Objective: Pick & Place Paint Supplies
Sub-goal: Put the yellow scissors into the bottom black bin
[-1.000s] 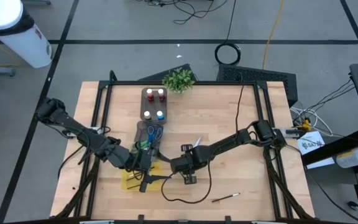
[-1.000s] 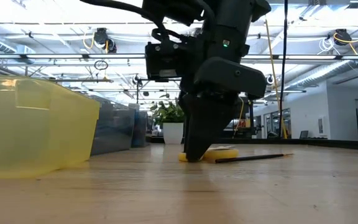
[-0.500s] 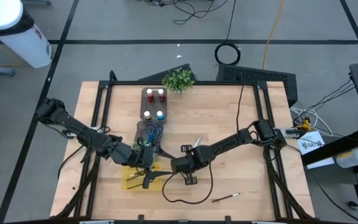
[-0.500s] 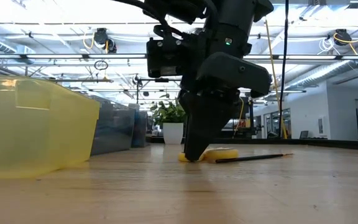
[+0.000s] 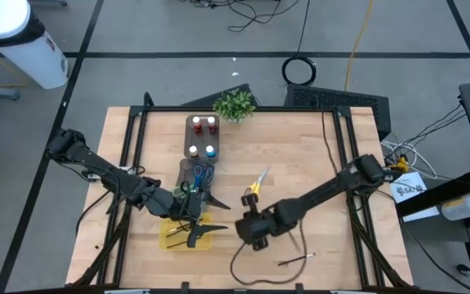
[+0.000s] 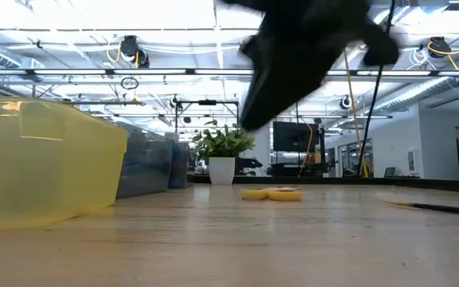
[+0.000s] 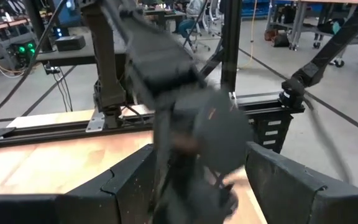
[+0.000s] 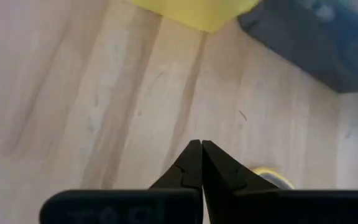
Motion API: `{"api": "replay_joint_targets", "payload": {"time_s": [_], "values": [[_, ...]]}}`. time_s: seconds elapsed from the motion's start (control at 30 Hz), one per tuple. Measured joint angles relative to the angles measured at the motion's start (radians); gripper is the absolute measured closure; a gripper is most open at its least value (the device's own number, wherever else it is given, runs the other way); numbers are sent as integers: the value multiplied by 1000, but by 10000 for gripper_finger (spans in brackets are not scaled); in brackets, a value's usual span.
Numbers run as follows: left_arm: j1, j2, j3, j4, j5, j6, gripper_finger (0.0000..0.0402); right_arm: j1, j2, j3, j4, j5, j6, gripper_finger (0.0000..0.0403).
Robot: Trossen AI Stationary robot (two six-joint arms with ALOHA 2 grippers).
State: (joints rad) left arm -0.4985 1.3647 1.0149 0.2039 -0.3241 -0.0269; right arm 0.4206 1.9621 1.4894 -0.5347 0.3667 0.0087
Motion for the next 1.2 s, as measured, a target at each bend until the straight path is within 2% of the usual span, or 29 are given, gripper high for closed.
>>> {"api": "replay_joint_targets", "payload": {"time_s": [0.23,0.4,0.5,0.6,0.73,0.83,1.0,1.2], "values": [[3,0,0,-27,0,1,149,34,-50,-1,-9,33,-38,399],[3,0,0,-38,0,-2,149,-37,-52,-34,-53,13,-121,395],[3,0,0,-58,0,-3,149,-117,-56,-69,-49,-77,-236,359],[3,0,0,-61,0,-4,149,-188,-55,-140,35,-162,-385,308],[3,0,0,-66,0,-4,149,-260,-54,-233,153,-189,-503,248],[6,0,0,-68,0,-4,149,-292,-56,-276,194,-183,-579,225],[16,0,0,-69,0,-8,149,-320,-59,-312,239,-196,-598,228],[29,0,0,-74,0,-35,149,-348,-60,-315,191,-291,-566,288]]}}
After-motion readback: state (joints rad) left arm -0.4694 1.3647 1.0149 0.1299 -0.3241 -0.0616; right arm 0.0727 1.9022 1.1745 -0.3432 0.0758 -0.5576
